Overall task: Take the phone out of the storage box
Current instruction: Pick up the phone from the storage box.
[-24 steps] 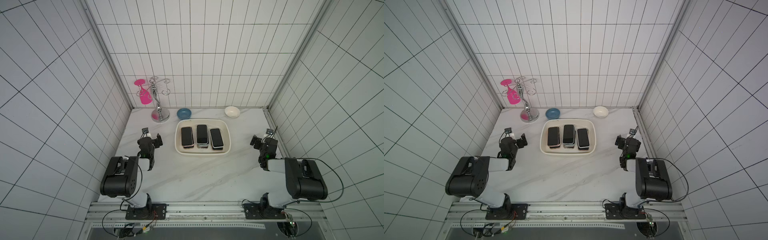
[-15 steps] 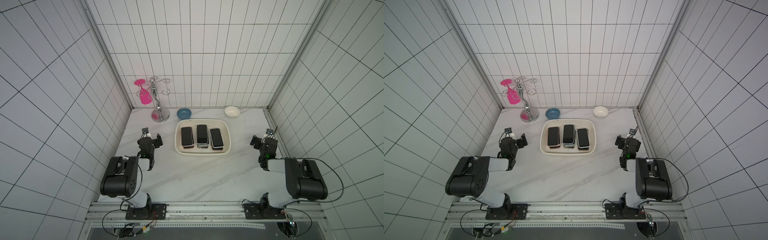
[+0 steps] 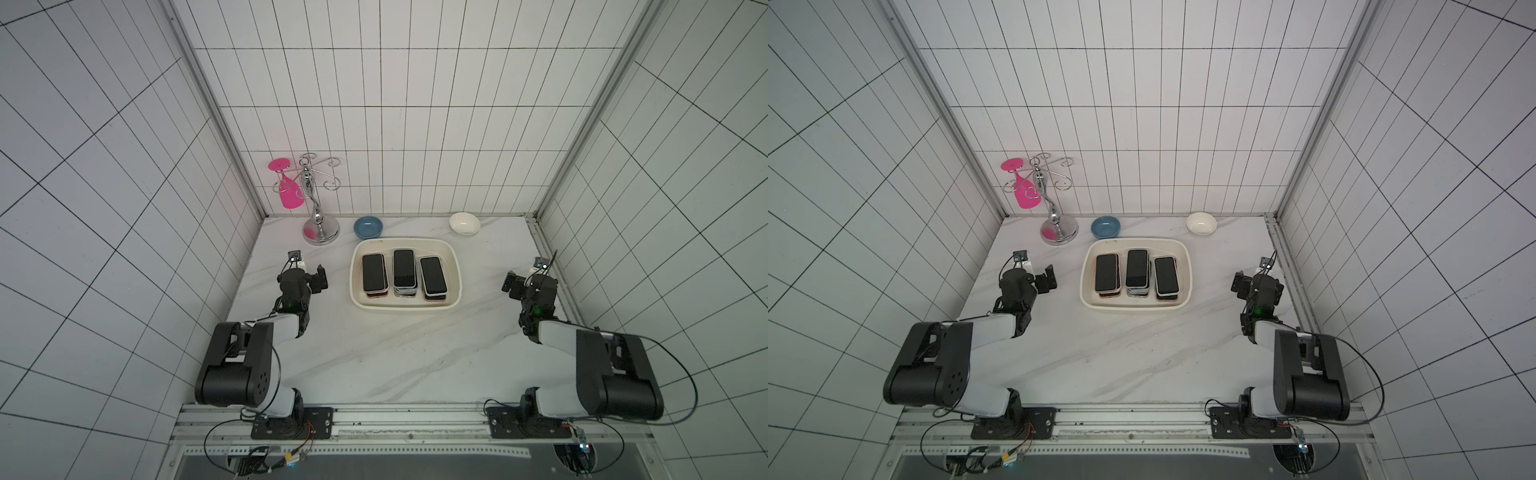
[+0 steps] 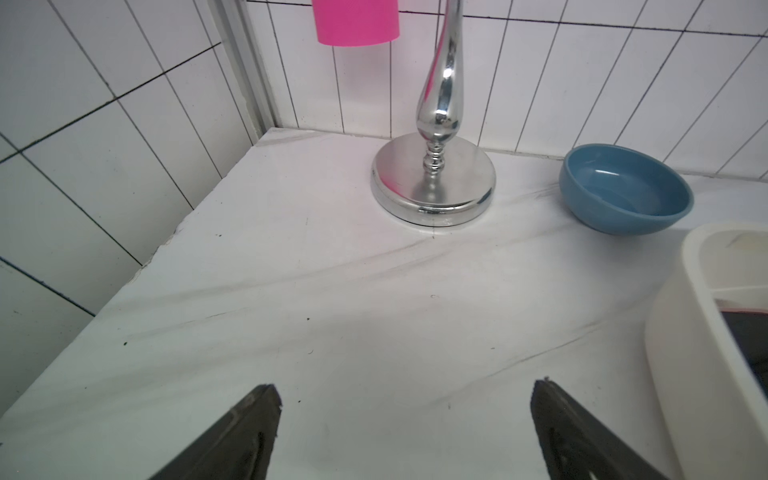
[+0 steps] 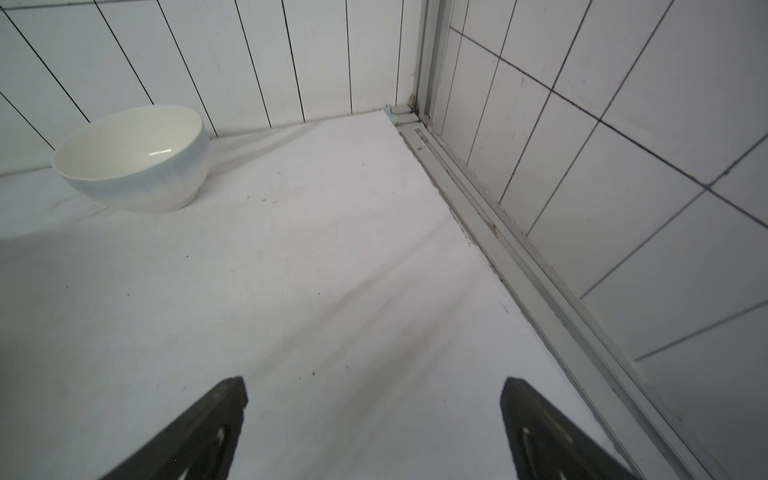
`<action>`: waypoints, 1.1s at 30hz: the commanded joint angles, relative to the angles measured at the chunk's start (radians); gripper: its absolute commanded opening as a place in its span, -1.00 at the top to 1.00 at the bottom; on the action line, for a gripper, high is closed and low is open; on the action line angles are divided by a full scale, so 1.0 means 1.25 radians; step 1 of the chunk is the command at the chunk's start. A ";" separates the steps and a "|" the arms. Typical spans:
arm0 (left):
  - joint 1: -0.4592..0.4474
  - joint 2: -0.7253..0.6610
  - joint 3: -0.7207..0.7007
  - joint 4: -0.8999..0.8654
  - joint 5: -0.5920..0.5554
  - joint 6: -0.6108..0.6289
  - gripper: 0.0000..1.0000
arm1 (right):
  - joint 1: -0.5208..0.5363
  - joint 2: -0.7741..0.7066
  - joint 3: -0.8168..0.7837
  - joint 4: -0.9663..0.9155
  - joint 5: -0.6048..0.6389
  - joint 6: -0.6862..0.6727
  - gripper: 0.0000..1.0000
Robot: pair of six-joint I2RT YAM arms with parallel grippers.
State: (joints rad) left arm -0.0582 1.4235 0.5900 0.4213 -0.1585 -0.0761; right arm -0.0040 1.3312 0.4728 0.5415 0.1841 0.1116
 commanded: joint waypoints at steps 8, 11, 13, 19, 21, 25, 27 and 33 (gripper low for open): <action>-0.327 0.089 0.711 -0.872 -0.123 -0.299 -0.96 | 0.194 -0.049 0.478 -0.773 -0.012 0.070 -0.98; -0.359 0.249 0.902 -1.032 -0.087 -0.406 -0.97 | 0.233 -0.037 0.537 -0.854 -0.028 0.087 -0.98; -0.360 0.364 1.043 -1.154 -0.057 -0.434 -0.95 | 0.240 -0.033 0.567 -0.897 -0.039 0.104 -0.98; -0.361 0.531 1.187 -1.273 -0.041 -0.456 -0.95 | 0.239 -0.027 0.577 -0.941 -0.067 0.111 -0.98; -0.361 0.542 1.177 -1.270 -0.045 -0.457 -0.95 | 0.240 -0.026 0.571 -0.941 -0.076 0.109 -0.98; -0.355 0.563 1.153 -1.261 -0.032 -0.449 -0.95 | 0.240 -0.018 0.561 -0.940 -0.093 0.105 -0.98; -0.350 0.574 1.140 -1.256 -0.017 -0.448 -0.95 | 0.240 -0.010 0.559 -0.940 -0.097 0.103 -0.98; -0.330 0.573 1.048 -1.196 0.015 -0.442 -0.95 | 0.240 0.004 0.551 -0.944 -0.107 0.094 -0.98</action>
State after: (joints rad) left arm -0.4847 2.1399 1.9324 -1.1061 -0.1627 -0.6292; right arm 0.2943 1.3308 1.1408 -0.6151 0.0639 0.2363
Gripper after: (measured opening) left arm 0.977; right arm 0.989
